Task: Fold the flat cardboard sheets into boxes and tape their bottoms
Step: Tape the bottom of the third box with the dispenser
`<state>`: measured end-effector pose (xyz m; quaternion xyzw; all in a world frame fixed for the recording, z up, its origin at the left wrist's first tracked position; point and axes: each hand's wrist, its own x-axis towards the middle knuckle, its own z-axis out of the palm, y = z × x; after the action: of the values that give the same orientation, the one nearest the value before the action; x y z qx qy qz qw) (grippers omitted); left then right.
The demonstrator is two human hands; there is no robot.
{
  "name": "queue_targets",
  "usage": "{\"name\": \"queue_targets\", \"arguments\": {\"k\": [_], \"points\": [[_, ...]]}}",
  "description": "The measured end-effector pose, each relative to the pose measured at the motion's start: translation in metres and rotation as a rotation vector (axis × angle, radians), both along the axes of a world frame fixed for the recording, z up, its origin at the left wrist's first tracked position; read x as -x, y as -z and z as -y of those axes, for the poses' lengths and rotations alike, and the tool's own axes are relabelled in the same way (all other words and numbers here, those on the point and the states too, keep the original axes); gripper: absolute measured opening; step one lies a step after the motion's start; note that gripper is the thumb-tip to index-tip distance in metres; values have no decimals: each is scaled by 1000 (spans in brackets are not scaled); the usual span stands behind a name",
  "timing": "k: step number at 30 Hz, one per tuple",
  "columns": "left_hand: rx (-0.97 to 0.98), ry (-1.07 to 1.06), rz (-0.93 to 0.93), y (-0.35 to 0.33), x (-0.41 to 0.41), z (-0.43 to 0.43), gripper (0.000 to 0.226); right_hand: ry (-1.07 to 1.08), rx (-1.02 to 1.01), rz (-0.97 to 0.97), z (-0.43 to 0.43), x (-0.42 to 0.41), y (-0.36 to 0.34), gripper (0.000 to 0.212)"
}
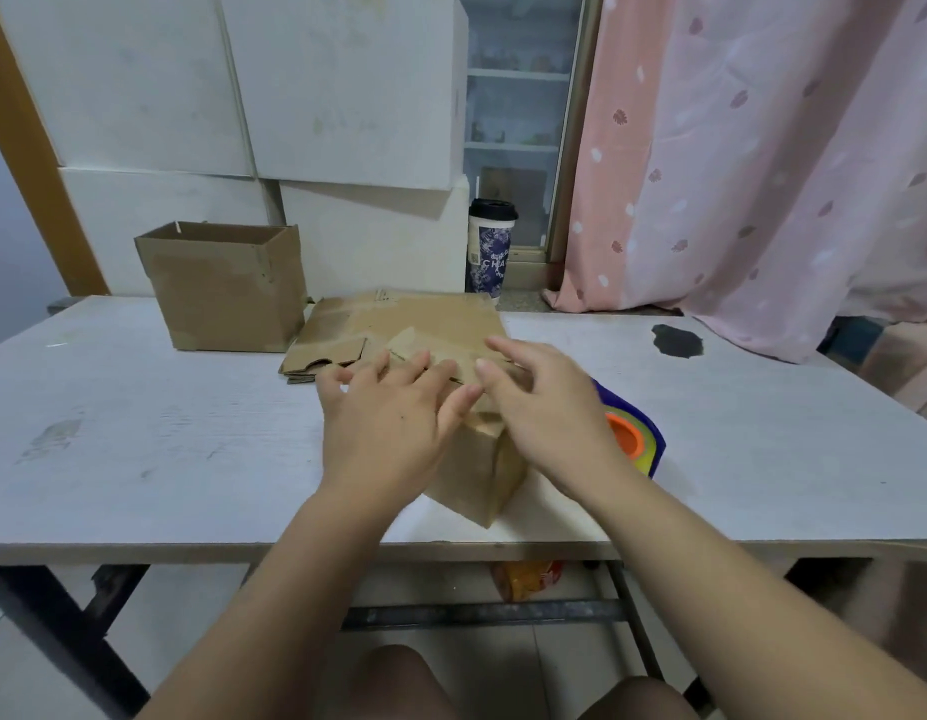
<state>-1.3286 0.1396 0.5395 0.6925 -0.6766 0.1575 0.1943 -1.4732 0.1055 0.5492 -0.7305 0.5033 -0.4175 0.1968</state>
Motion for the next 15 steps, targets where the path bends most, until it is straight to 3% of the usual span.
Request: {"name": "queue_targets", "arguments": {"k": [4, 7, 8, 11, 13, 15], "points": [[180, -95, -141, -2, -3, -6, 46, -81, -304, 253, 1, -17, 1, 47], [109, -8, -637, -18, -26, 9, 16, -86, -344, 175, 5, -16, -2, 52], [38, -9, -700, -21, -28, 13, 24, -94, -364, 184, 7, -16, -4, 49], [-139, -80, -627, -20, -23, 19, 64, -90, -381, 226, 10, -22, -7, 39], [-125, -100, -638, -16, -22, 22, 63, -84, -362, 225, 11, -24, -6, 39], [-91, -103, -703, -15, -25, 22, 49, -97, -362, 271, 13, -23, -3, 38]]}}
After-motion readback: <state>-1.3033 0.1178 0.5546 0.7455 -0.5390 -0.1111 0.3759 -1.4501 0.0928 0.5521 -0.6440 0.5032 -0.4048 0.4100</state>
